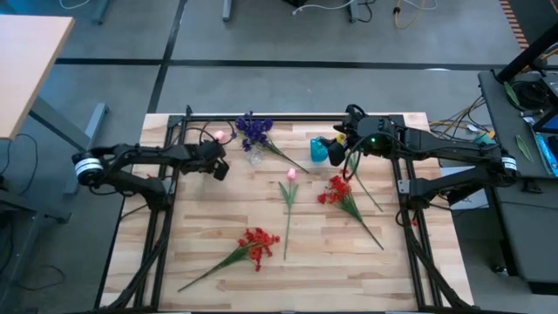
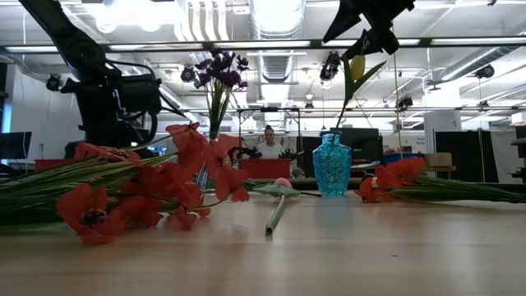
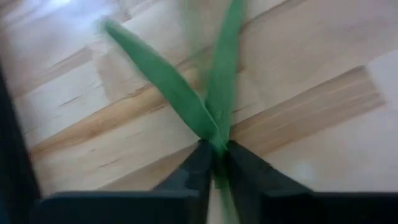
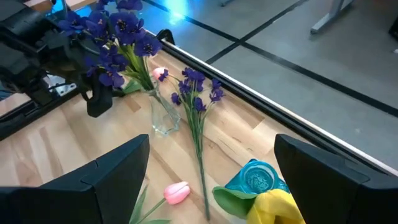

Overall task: Sort flowers into vase by color
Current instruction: Put the top pink flower into the blue vase

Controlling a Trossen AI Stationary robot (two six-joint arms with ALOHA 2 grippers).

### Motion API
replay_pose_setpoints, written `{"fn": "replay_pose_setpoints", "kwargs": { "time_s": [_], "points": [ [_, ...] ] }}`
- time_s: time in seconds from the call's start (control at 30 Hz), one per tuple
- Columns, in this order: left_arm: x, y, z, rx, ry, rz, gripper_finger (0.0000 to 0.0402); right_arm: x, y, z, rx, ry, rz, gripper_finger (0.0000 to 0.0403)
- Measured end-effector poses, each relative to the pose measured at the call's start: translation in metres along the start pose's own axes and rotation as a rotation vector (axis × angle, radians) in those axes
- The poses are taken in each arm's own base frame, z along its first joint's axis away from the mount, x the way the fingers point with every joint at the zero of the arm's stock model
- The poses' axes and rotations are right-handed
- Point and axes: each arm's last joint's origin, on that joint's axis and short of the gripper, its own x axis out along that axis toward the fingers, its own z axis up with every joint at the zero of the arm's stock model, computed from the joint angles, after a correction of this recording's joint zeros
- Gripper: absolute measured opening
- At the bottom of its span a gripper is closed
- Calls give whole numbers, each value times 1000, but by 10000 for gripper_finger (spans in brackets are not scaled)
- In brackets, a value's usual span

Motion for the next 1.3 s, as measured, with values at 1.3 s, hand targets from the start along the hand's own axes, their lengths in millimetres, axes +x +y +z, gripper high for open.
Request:
{"fn": "replay_pose_setpoints", "kwargs": {
  "time_s": [1.3],
  "points": [
    [-226,37,-25,290,-1283,-1400,0,-39,72,10,-287,-363,416,336]
  ]
}}
